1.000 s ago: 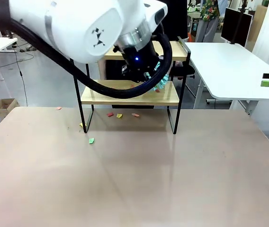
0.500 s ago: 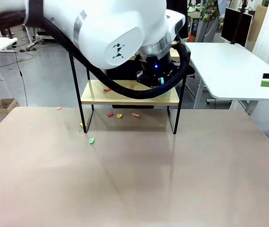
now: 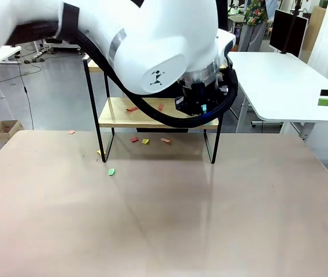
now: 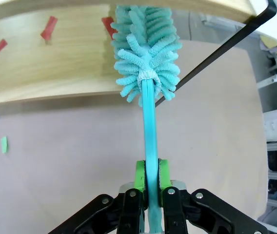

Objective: Clean the shelf.
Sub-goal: Clean the specific section of the Shelf indicated by the human with the Duster.

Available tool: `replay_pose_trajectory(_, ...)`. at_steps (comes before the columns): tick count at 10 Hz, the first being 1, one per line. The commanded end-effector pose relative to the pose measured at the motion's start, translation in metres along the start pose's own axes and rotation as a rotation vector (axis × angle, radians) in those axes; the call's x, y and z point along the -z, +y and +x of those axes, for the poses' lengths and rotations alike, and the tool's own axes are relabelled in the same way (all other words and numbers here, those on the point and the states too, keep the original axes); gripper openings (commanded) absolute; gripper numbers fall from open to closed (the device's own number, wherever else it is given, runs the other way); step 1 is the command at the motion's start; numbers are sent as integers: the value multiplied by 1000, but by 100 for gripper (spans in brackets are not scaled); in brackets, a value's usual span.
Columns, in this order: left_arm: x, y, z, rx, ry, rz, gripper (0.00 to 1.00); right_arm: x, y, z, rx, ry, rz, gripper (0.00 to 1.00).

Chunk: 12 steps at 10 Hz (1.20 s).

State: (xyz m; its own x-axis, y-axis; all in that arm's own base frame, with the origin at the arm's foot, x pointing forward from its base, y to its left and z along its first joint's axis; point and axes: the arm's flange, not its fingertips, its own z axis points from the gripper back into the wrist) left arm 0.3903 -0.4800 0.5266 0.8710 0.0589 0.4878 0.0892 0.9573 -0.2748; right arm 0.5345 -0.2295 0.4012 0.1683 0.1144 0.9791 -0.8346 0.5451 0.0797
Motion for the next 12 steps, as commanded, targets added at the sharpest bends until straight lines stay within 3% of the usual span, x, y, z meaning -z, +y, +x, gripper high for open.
replay_pose_trajectory(1,14,-11,-3,-16,-10,30,13,2,1,3,-6,-1,1,100)
replay_pose_trajectory(8,27,-2,-12,4,28,18,13,2,1,3,-6,-1,1,100)
replay_pose_trajectory(10,20,29,-3,1,96,62,13,2,1,3,-6,-1,1,100)
replay_pose_trajectory(12,8,56,-1,-17,95,79,13,2,1,3,-6,-1,1,100)
